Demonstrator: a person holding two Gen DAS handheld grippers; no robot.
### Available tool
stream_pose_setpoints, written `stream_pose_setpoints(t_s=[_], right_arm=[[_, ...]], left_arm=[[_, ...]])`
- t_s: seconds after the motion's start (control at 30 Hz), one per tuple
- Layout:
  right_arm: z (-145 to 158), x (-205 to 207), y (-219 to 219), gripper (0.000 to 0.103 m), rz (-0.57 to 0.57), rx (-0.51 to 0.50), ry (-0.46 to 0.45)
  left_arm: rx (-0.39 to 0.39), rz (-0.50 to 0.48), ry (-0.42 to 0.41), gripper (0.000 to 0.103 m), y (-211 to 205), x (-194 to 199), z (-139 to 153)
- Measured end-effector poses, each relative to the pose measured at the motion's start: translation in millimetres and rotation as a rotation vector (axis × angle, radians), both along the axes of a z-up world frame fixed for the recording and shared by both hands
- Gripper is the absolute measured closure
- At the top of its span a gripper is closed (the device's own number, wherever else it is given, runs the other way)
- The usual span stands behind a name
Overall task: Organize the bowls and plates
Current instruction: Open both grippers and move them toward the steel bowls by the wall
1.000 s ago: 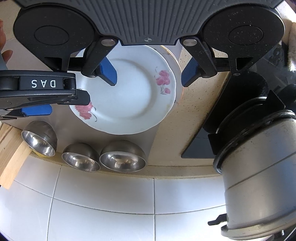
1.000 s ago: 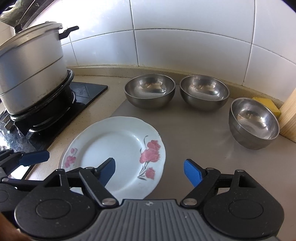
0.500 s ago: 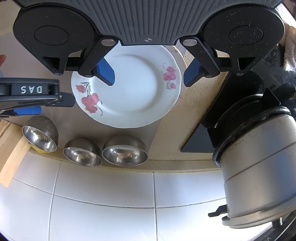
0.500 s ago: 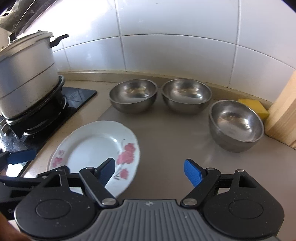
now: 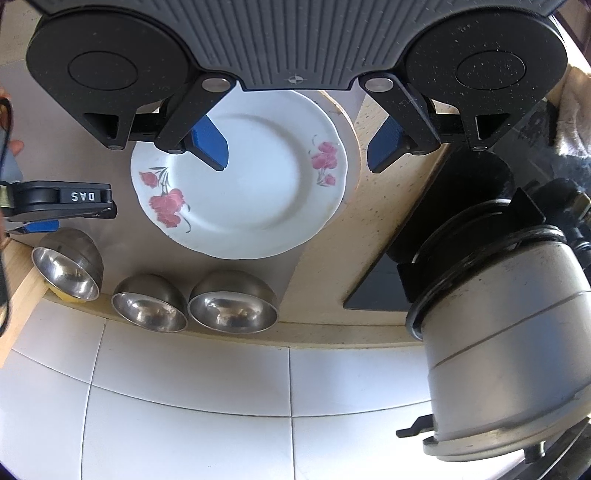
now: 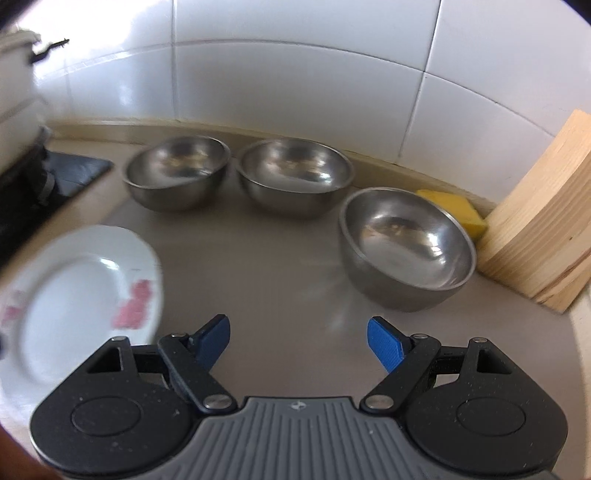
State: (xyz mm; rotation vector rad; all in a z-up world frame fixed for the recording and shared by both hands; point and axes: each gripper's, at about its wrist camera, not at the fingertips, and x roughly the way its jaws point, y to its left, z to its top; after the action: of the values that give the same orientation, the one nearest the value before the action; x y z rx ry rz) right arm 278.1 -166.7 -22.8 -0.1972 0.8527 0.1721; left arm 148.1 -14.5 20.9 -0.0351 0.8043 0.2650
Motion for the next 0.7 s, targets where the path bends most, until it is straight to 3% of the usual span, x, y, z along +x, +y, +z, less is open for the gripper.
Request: stream_pose_setpoints(t_s=[0.17,0.47,0.7], right_arm=[[-14.4,7.8,11.9,0.043,0.007,-0.114,-0.013],[-8.5,-6.2,40.6,0.043,0.096,-0.108,-0.027],[-6.3,-7.9,32.7,0.043,0.067,-0.060,-0.022]], left_arm=[[-0.007,0.003,0.003,0.022,4.8,0.3,-0.8],[-0.009,-0.016,0.000,0.021,6.1,5.8,2.8],[-0.007,-0.036,-0.009,0.020,1.9,9.6,7.4]])
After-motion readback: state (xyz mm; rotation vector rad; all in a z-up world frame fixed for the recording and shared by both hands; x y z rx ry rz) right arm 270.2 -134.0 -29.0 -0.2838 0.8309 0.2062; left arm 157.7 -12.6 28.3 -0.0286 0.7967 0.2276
